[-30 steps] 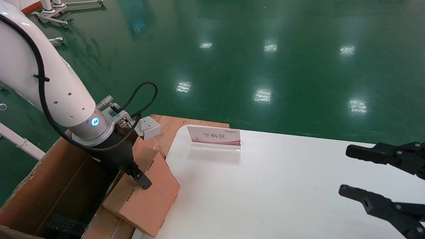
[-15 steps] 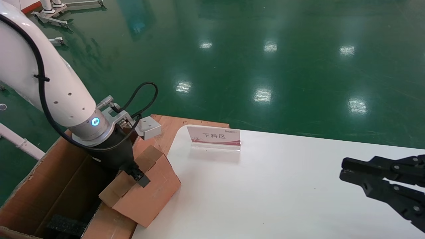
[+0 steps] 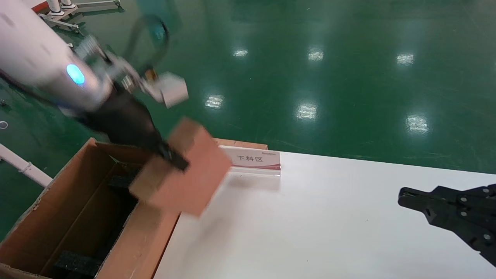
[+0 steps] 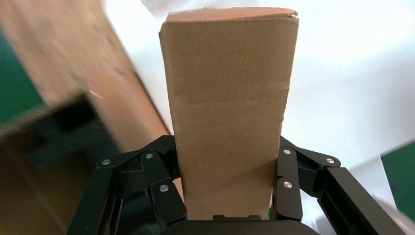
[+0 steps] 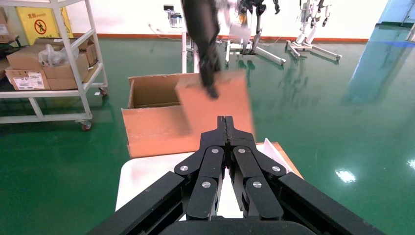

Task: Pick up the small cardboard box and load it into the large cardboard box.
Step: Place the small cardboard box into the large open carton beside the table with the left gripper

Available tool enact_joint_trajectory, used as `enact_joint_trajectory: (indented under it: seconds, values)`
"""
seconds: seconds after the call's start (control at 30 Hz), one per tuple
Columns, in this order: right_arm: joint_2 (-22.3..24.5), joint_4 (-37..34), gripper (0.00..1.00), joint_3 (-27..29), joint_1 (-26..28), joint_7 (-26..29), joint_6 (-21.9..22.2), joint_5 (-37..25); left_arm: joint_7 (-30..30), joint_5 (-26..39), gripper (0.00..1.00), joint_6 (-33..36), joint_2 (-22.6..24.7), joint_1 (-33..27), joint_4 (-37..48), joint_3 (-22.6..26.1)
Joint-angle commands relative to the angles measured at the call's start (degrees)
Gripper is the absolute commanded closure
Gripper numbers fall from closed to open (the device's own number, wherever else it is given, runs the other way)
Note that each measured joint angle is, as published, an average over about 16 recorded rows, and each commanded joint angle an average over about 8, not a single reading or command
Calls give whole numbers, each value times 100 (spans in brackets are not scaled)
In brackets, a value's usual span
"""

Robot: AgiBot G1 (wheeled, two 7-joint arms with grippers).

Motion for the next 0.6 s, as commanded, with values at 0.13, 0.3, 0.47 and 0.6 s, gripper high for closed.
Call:
enact_joint_trajectory:
  seconds: [0.13,0.3,0.47,0.6]
  values:
    - [1,0,100,-2,1,-1,1,1,266,55,100,130,1,-780,411,51]
    - [1,0,100,-4,1,-2,1,2,750,33,100,176,4,-1571,963,543]
    - [2,0,55,-6,1,-3,2,4,1232,-9,100,192,52,-2189,1473,1336]
    - [3,0,5,-7,2,-4,3,5,1515,-25,100,193,63,-2462,1735,2113]
